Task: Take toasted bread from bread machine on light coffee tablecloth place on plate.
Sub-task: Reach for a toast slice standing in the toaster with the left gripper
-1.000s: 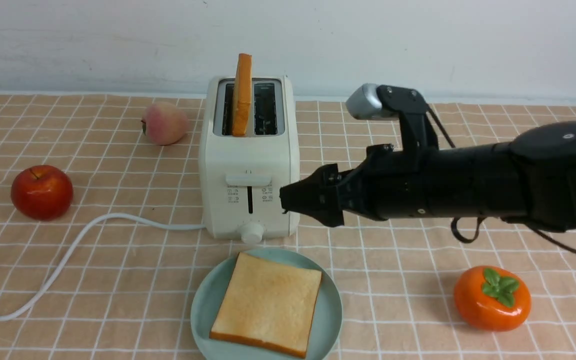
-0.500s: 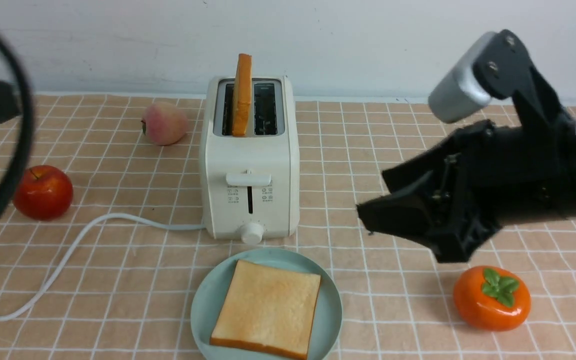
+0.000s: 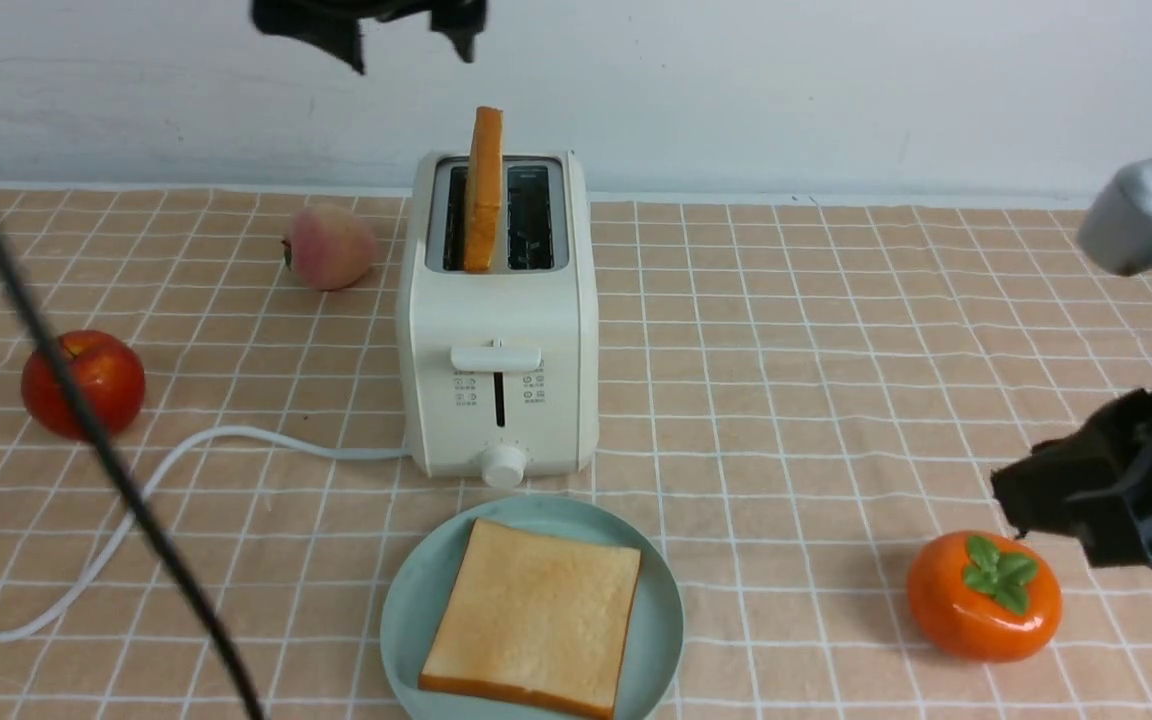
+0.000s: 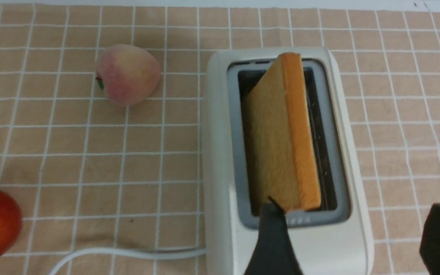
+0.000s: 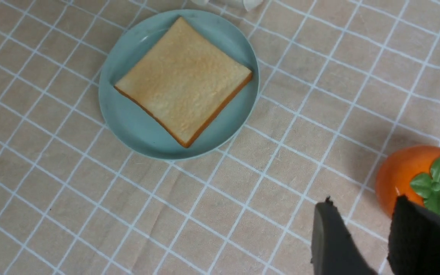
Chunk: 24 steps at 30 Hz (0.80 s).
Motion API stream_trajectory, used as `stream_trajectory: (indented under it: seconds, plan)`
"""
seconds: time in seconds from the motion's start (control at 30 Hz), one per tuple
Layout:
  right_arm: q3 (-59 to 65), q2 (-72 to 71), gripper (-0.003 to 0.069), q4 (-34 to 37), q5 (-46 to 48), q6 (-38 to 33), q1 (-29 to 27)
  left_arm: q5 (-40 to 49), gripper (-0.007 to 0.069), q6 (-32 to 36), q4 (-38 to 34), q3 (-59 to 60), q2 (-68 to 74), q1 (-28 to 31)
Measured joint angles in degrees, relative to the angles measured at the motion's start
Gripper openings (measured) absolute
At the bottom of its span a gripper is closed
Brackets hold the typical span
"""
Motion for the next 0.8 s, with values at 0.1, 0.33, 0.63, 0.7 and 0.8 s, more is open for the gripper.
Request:
stream_trajectory:
  seconds: [0.1,0.33,0.63,0.7,0.8]
  plan:
    - [0.00,-0.95,0.0263,-0.74,1.76,0.58,0.00,0.61,0.0483,-0.75,-0.36,-3.27,3.89,0.00]
    - [0.00,-1.21,0.0274,-1.60,4.02,0.75,0.00,-2.42,0.0483,-0.88,1.21,-4.21,10.96,0.00]
    - [0.02,-1.21,0.0274,-1.13,4.13,0.75,0.00,-6.66,0.0469,-3.33,7.77,-4.21,18.93,0.47]
    - [0.02,-1.21,0.0274,-1.07,4.13,0.75,0.00,-6.53,0.0440,-3.44,7.35,-4.21,19.35,0.83]
    - [0.02,-1.21,0.0274,-0.76,4.13,0.75,0.00,-6.26,0.0282,-3.48,5.86,-4.21,19.08,1.59]
